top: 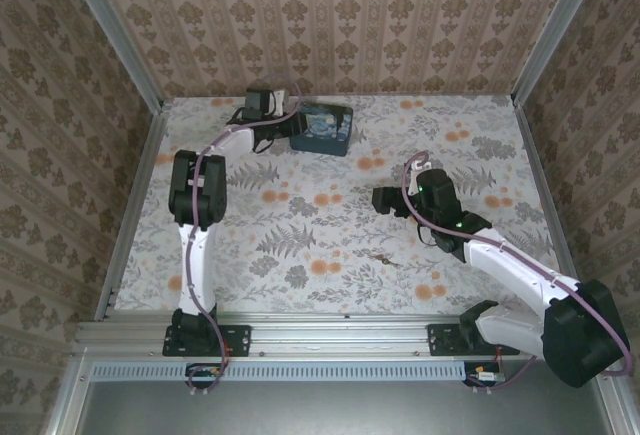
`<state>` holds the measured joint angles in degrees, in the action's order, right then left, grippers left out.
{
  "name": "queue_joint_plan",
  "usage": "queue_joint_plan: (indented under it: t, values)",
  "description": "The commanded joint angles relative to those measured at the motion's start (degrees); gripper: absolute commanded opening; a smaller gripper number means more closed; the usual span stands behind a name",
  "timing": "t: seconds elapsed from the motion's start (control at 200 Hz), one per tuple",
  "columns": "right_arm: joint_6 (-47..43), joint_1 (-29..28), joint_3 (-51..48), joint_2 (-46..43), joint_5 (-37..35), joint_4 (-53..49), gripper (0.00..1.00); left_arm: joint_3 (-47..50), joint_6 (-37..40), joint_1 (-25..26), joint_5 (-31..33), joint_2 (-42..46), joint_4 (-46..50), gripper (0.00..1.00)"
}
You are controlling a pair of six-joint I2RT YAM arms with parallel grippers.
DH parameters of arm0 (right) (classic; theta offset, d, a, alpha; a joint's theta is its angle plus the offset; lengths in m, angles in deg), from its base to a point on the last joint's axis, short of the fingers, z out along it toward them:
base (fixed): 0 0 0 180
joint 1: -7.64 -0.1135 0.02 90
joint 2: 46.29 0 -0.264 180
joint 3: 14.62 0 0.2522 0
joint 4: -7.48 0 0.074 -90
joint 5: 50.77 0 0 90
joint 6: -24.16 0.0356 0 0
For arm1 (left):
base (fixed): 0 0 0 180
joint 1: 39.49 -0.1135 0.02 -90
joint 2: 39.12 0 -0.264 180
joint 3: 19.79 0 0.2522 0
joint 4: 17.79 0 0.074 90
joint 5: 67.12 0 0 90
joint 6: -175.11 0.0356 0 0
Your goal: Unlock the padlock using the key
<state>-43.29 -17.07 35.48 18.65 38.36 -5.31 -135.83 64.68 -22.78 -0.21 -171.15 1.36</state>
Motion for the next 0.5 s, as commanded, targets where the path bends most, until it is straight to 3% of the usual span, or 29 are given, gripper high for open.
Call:
queue_joint_plan:
  t: [0.0, 0.14, 0.49]
  values:
    - [0.5, -0.3, 1.8, -0.1, -0.6, -2.1, 0.93, 3.2, 1.7, 1.3, 3.3, 0.7, 6.8, 0.48]
    - [0.3, -0.4, 2.2, -0.5, -0.4, -3.1, 0.93, 8.9, 2.8, 2.5, 3.2, 4.0, 7.0, 0.42]
    - [1.7, -0.4, 2.4, 0.7, -2.0, -3.9, 0.94, 29.4, 3.8, 8.4, 1.4, 16.3, 4.6, 0.43]
